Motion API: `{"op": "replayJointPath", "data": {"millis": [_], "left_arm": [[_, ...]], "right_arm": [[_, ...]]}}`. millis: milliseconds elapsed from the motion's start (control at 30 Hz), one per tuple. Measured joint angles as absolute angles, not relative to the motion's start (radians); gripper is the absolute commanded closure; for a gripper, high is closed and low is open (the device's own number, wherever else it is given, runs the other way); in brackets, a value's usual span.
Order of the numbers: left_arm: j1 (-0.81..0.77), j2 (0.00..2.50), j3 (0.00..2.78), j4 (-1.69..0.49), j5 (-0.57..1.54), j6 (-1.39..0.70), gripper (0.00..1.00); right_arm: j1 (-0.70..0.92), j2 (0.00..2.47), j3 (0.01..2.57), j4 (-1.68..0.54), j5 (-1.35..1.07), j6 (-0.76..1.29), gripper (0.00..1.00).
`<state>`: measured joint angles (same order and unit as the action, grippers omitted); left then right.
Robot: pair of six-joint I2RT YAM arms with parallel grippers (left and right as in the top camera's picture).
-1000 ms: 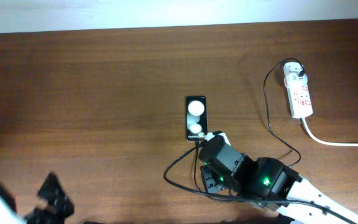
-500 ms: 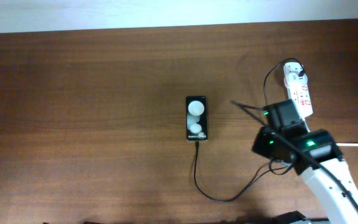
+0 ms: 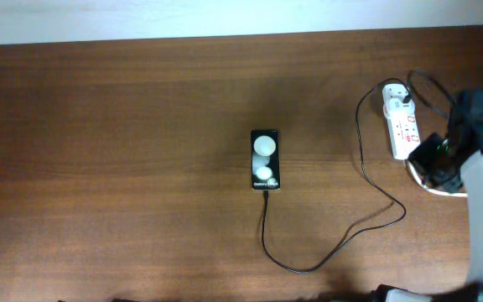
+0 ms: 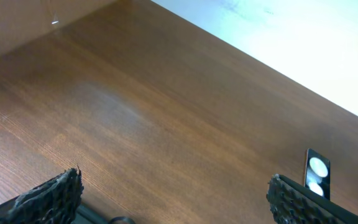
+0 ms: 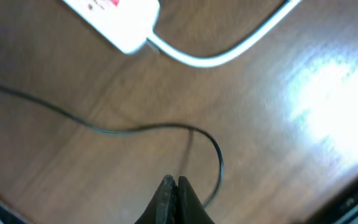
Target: Plug charger to phone and switch on socket
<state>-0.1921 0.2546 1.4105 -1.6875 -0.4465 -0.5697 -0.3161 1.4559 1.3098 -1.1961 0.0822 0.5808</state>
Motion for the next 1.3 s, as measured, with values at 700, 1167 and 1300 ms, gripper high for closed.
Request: {"op": "replayJointPath", "data": {"millis": [700, 1167, 1300], "left_arm": [[-0.133, 0.017, 1.411, -1.687, -0.447, -0.570, 0.01], [-0.133, 0.017, 1.410, -1.687, -0.447, -0.570, 0.01], [-0.133, 0.017, 1.410, -1.687, -0.447, -0.570, 0.01]], "right_arm": [[-0.382, 2.117, 1.756, -0.979, -0.002, 0.511, 0.96], [-0.382, 2.159, 1.758, -0.885, -0.006, 0.508, 0.96], [-0.382, 2.159, 1.758, -0.884, -0.006, 0.508, 0.96]]}}
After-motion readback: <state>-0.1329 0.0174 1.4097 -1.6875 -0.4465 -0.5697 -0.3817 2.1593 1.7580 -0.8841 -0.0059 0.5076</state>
